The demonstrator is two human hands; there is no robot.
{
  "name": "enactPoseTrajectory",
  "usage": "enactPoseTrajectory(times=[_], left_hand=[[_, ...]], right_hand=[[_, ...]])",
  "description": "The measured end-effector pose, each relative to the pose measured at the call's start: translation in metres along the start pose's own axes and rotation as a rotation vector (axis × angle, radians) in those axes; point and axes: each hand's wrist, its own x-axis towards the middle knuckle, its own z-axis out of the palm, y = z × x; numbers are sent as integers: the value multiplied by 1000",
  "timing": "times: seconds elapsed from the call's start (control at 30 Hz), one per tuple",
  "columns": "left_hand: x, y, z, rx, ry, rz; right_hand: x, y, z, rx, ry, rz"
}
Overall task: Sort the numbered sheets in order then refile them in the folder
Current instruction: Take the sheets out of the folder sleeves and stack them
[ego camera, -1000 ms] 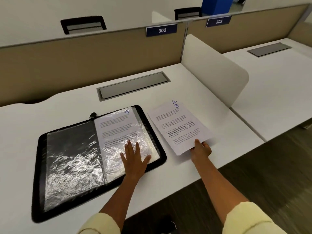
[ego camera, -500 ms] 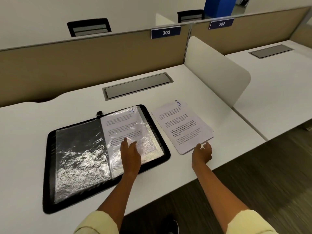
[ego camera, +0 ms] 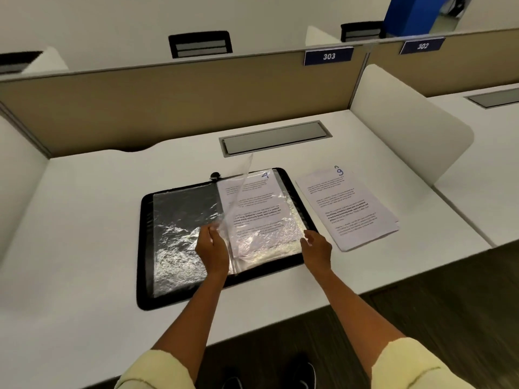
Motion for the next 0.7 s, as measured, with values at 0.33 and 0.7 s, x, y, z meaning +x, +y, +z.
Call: enactPoseTrajectory(times=[0.33,0.7], left_hand=[[34,-29,-80,-377,46,-527],[56,-64,-131,14,-10,-534]], right_hand=[[-2,-3,25,-194,-21,-2],[0,-8,40,-369,78,74]])
